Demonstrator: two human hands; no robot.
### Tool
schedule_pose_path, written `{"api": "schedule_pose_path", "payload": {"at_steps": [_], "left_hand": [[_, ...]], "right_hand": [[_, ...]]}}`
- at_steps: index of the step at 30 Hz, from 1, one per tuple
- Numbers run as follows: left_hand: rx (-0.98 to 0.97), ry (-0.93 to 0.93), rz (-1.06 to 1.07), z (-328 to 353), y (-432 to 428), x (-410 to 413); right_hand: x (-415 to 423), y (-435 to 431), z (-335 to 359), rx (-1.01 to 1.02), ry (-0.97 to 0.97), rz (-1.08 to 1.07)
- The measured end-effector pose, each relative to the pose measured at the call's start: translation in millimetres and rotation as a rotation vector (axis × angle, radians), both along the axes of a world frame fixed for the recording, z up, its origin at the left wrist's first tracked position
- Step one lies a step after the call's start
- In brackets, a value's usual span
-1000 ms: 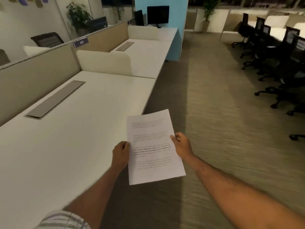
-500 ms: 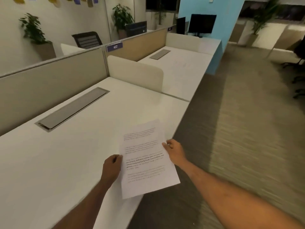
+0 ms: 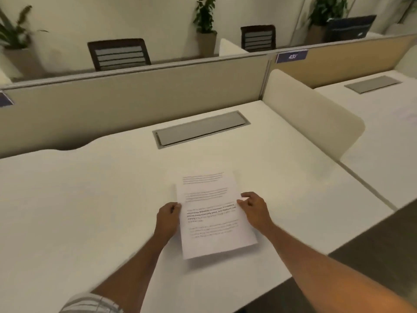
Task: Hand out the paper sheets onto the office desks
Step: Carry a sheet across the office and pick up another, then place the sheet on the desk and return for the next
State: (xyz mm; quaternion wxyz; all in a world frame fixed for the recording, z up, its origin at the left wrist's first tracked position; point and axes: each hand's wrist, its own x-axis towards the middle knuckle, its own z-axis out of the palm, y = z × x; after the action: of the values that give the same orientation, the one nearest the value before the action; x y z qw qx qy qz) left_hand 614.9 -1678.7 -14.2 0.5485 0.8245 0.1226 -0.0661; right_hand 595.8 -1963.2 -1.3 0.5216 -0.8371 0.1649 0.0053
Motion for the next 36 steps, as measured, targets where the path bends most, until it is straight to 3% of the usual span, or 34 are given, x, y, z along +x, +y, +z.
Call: {"api": "schedule_pose_path", "payload": {"at_steps": [9, 11, 14, 17, 19, 21, 25, 30, 36], "left_hand": [[0.184, 0.031, 0.215, 8, 5, -8], [0.272, -0.027, 0.165, 1, 4, -21], [0.627, -0.068, -0.013, -18, 12, -37], [0.757, -0.011, -0.176, -21, 17, -42], [0.821, 0.004, -0.245, -19, 20, -43], [0.856, 0.024, -0.277, -17, 24, -42], [0.871, 0.042, -0.291, -15, 27, -41], [0.843, 0.056, -0.311, -12, 26, -41], [0.838, 0.021, -0.245, 9, 46, -58]], "right_hand": [[74, 16, -8, 0.026, 0.014, 0.27], [80, 19, -12, 0.017, 0.026, 0.277], [82, 24, -14, 0.018, 0.039, 0.262], [81, 26, -17, -0.058, 0.051, 0.286], [79, 24, -24, -0.214, -0.05, 0.32], [76, 22, -31, -0.434, -0.153, 0.428], [66, 19, -36, -0.707, -0.153, 0.616], [60, 22, -28, -0.752, -0.086, 0.654], [75, 43, -2, -0.739, -0.143, 0.744]]}}
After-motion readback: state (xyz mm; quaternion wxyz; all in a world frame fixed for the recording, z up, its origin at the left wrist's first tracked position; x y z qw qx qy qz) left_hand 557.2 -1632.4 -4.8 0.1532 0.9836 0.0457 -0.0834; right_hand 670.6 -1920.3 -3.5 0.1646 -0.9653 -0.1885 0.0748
